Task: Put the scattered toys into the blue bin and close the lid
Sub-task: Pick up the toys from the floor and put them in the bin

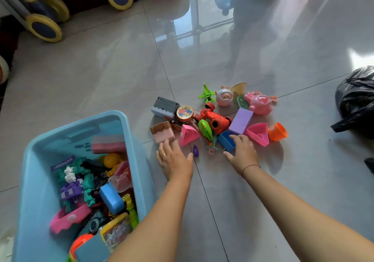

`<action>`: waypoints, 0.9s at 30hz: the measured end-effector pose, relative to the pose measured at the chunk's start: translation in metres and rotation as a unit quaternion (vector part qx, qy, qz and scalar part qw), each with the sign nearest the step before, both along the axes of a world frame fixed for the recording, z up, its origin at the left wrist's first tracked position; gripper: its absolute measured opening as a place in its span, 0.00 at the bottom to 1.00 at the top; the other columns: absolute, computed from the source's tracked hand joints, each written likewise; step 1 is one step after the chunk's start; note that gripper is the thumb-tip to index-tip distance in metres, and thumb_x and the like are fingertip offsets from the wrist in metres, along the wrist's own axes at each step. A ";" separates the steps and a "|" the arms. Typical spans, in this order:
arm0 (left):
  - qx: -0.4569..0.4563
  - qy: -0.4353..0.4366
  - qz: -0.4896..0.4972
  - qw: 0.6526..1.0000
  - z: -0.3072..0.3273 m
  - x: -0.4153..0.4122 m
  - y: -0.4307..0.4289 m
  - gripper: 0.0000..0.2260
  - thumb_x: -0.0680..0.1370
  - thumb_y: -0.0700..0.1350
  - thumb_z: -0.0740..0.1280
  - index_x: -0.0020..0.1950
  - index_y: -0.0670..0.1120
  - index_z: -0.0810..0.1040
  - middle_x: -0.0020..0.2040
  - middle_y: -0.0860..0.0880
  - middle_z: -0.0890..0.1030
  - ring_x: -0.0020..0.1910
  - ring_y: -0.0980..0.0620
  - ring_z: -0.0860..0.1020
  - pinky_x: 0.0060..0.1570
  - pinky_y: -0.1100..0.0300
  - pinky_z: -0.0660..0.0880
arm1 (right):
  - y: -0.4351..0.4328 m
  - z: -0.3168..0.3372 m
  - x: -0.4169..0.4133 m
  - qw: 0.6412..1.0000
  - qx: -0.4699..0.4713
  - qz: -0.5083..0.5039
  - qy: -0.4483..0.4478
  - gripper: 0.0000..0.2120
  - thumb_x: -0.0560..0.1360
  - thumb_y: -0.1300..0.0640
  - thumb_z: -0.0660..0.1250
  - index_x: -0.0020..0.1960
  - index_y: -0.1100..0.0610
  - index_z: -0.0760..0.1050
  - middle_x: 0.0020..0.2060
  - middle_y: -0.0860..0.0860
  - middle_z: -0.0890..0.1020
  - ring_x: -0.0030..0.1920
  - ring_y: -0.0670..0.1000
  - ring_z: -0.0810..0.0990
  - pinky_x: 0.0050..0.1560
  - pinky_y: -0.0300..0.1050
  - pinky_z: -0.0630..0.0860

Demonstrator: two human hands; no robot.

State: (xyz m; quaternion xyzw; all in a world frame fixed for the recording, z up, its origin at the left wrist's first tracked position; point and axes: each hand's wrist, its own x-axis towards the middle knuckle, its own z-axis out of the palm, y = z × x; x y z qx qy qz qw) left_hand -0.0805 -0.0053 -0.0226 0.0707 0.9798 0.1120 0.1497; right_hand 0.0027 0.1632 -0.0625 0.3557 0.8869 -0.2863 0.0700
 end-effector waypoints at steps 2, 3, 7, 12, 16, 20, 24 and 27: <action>-0.005 -0.081 0.042 0.996 -0.027 0.013 -0.009 0.29 0.74 0.55 0.68 0.72 0.50 0.63 0.74 0.45 0.60 0.73 0.45 0.58 0.72 0.50 0.56 | 0.000 -0.011 0.001 0.999 0.009 0.002 -0.044 0.27 0.73 0.49 0.68 0.69 0.53 0.66 0.64 0.56 0.68 0.63 0.59 0.68 0.65 0.53 0.68; -0.008 -0.105 0.039 0.994 -0.037 0.019 -0.015 0.29 0.73 0.54 0.69 0.70 0.51 0.64 0.73 0.46 0.61 0.71 0.45 0.60 0.69 0.51 0.60 | -0.002 -0.016 0.004 0.998 0.014 0.001 -0.055 0.25 0.73 0.50 0.67 0.68 0.53 0.67 0.64 0.57 0.68 0.63 0.59 0.68 0.64 0.54 0.68; 0.004 -0.085 0.016 0.996 -0.053 0.028 -0.024 0.19 0.75 0.45 0.67 0.65 0.50 0.71 0.67 0.47 0.66 0.64 0.45 0.66 0.58 0.52 0.69 | -0.012 -0.028 0.019 0.999 0.028 -0.038 0.010 0.16 0.72 0.56 0.68 0.59 0.58 0.76 0.56 0.58 0.75 0.56 0.61 0.71 0.54 0.53 0.71; 0.073 -0.093 0.028 0.993 -0.048 0.031 -0.021 0.12 0.76 0.44 0.66 0.59 0.49 0.77 0.57 0.46 0.72 0.55 0.45 0.73 0.49 0.53 0.74 | -0.031 -0.032 0.043 0.990 0.003 -0.118 0.077 0.11 0.70 0.60 0.71 0.52 0.60 0.80 0.51 0.57 0.78 0.52 0.59 0.75 0.50 0.51 0.73; 0.178 -0.070 0.052 0.980 -0.019 0.032 -0.011 0.15 0.73 0.43 0.69 0.60 0.50 0.77 0.55 0.49 0.72 0.53 0.46 0.76 0.48 0.56 0.75 | -0.047 -0.012 0.054 0.974 -0.013 -0.184 0.128 0.10 0.70 0.61 0.71 0.51 0.61 0.79 0.50 0.56 0.77 0.51 0.58 0.76 0.48 0.44 0.71; 0.319 0.062 0.021 0.945 0.057 0.040 -0.013 0.18 0.72 0.43 0.72 0.62 0.49 0.76 0.56 0.54 0.73 0.52 0.57 0.75 0.50 0.66 0.76 | -0.080 0.046 0.045 0.949 -0.047 -0.200 0.240 0.10 0.71 0.59 0.71 0.51 0.58 0.77 0.48 0.51 0.74 0.50 0.51 0.75 0.50 0.44 0.76; 0.348 0.266 0.128 0.890 0.127 0.038 -0.068 0.17 0.72 0.41 0.72 0.60 0.44 0.78 0.56 0.49 0.73 0.49 0.61 0.73 0.51 0.80 0.66 | -0.139 0.118 0.026 0.924 -0.117 -0.083 0.354 0.07 0.72 0.54 0.70 0.49 0.53 0.78 0.48 0.47 0.73 0.50 0.44 0.74 0.52 0.32 0.71; 0.279 0.305 0.294 0.862 0.134 0.016 -0.140 0.16 0.73 0.42 0.70 0.61 0.43 0.77 0.60 0.40 0.74 0.56 0.48 0.73 0.56 0.70 0.67 | -0.190 0.148 0.013 0.919 -0.156 0.056 0.357 0.08 0.72 0.50 0.66 0.50 0.49 0.76 0.49 0.47 0.73 0.51 0.45 0.73 0.53 0.36 0.71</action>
